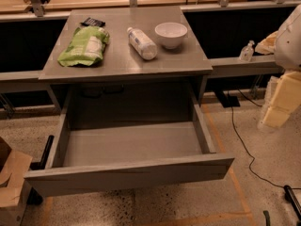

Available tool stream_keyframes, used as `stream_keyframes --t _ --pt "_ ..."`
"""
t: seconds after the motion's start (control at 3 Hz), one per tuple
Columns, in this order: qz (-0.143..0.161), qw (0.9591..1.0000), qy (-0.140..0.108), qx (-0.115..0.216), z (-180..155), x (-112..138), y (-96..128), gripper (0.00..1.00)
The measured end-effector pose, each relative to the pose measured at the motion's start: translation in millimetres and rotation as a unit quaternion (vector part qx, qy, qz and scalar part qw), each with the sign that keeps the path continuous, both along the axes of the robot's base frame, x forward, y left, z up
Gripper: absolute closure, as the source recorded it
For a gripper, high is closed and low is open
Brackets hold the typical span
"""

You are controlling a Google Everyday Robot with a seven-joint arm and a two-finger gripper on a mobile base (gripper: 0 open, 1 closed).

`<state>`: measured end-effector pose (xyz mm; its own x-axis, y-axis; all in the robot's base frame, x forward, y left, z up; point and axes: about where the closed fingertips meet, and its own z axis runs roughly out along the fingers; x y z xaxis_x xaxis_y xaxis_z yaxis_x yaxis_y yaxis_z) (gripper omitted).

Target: Place green rice chip bag into top drawer

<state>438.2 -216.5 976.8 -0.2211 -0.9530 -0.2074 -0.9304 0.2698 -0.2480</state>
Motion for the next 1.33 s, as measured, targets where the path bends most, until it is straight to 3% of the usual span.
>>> stream_keyframes --t 0.33,0.67,1.0,1.33 --pt "0.0 1.0 0.0 0.0 0 0 0 0.0" --pt "0.024 0.9992 -0.018 0.028 -2 19 21 0.0" --pt "0.086 0.9916 -0.05 0.083 -8 60 76 0.0" --pt "0.142 0.9775 -0.079 0.134 -14 100 134 0.0"
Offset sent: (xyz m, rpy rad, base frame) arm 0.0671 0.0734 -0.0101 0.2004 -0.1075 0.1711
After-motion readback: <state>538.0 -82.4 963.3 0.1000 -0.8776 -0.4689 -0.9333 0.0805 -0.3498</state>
